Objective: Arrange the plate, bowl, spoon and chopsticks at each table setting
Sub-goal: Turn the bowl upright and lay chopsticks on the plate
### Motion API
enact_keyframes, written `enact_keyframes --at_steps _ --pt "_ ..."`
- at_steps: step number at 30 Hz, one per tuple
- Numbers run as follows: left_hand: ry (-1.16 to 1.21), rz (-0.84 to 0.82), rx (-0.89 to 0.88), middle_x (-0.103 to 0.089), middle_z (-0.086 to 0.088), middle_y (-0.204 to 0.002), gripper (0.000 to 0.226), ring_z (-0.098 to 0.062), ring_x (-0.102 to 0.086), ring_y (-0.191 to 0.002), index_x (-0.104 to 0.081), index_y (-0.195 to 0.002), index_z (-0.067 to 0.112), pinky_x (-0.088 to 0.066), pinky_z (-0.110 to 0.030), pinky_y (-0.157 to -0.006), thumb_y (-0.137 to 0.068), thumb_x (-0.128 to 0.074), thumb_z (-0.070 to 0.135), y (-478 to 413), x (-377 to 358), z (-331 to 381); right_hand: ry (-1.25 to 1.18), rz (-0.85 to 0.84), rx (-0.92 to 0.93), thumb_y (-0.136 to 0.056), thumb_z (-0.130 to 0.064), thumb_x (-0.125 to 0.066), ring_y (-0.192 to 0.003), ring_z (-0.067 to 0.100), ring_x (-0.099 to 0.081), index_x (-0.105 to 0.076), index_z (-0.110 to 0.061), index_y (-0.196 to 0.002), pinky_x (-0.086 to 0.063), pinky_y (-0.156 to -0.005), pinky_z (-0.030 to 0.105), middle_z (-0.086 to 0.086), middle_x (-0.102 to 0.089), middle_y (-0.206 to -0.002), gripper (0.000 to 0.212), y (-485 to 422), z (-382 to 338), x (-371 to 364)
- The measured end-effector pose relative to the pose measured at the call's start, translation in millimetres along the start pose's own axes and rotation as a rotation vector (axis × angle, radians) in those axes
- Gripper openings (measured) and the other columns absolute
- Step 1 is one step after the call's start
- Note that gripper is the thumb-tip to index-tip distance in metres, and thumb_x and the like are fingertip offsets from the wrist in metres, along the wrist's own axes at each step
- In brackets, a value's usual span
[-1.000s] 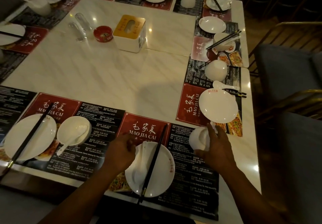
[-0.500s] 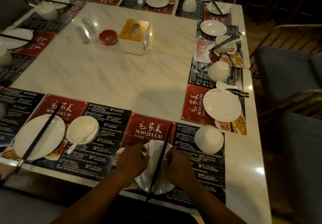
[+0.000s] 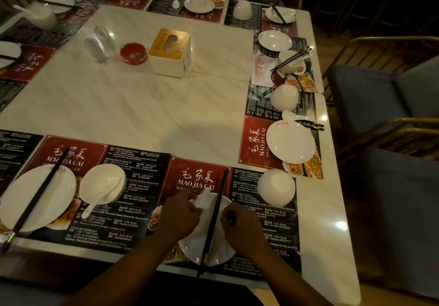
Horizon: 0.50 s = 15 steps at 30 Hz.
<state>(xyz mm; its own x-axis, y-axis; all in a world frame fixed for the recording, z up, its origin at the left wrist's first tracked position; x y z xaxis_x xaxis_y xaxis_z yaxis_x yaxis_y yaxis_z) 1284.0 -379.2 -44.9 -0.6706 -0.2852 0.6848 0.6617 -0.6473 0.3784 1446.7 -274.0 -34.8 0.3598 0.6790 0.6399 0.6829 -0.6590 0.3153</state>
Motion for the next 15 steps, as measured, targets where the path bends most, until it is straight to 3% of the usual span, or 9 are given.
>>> enact_keyframes --at_steps 2,5,8,11,15 --pt "0.034 0.019 -0.025 -0.068 0.009 -0.087 0.035 0.001 -0.061 -0.078 -0.065 -0.11 0.019 -0.042 -0.013 -0.068 -0.08 -0.081 0.025 -2 8 11 -0.094 0.027 0.08 -0.089 -0.028 -0.07 -0.082 -0.005 -0.06 -0.059 -0.032 -0.093 -0.048 -0.068 0.009 -0.019 -0.062 -0.086 0.012 1 -11 0" --pt "0.119 -0.001 -0.069 -0.065 0.012 -0.085 0.02 -0.002 -0.062 -0.078 -0.065 -0.097 0.028 -0.043 -0.013 -0.066 -0.083 -0.078 0.024 -2 9 42 -0.219 0.021 0.128 -0.084 -0.038 -0.073 -0.091 -0.003 -0.062 -0.056 -0.031 -0.103 -0.052 -0.075 0.015 -0.019 -0.063 -0.094 0.026 4 -26 1" --pt "0.286 -0.047 -0.047 -0.067 0.012 -0.083 0.026 -0.001 -0.066 -0.076 -0.061 -0.084 0.038 -0.052 -0.015 -0.063 -0.081 -0.08 0.021 3 -1 67 -0.306 0.075 0.072 -0.085 -0.031 -0.075 -0.088 -0.003 -0.063 -0.051 -0.033 -0.103 -0.053 -0.07 0.016 -0.021 -0.063 -0.092 0.03 7 -22 15" --pt "0.397 -0.181 -0.012 -0.072 0.01 -0.086 0.02 -0.002 -0.071 -0.075 -0.067 -0.089 0.033 -0.061 -0.026 -0.071 -0.08 -0.082 0.023 11 -20 81 -0.203 0.045 -0.063 -0.085 -0.031 -0.075 -0.085 -0.008 -0.063 -0.05 -0.044 -0.099 -0.052 -0.058 0.017 -0.017 -0.065 -0.09 0.031 12 -3 32" --pt "0.281 -0.143 -0.069 -0.067 0.019 -0.09 0.015 0.003 -0.063 -0.084 -0.067 -0.096 0.036 -0.048 -0.015 -0.068 -0.085 -0.077 0.032 5 -17 80 0.035 0.048 -0.181 -0.084 -0.025 -0.071 -0.076 0.004 -0.064 -0.055 -0.038 -0.093 -0.052 -0.064 0.021 -0.015 -0.066 -0.086 0.022 22 38 61"
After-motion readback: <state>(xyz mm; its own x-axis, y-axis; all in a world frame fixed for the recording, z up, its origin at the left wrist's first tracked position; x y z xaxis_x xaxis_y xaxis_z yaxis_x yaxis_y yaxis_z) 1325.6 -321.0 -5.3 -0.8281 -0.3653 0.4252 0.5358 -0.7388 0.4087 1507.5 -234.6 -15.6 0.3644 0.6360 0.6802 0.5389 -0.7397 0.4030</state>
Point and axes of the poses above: each hand's wrist, its own y-axis away from the middle knuckle, its own x-axis out of the back of the hand, z = x × y, the point moved 4 cm from there along -y, towards the middle knuckle
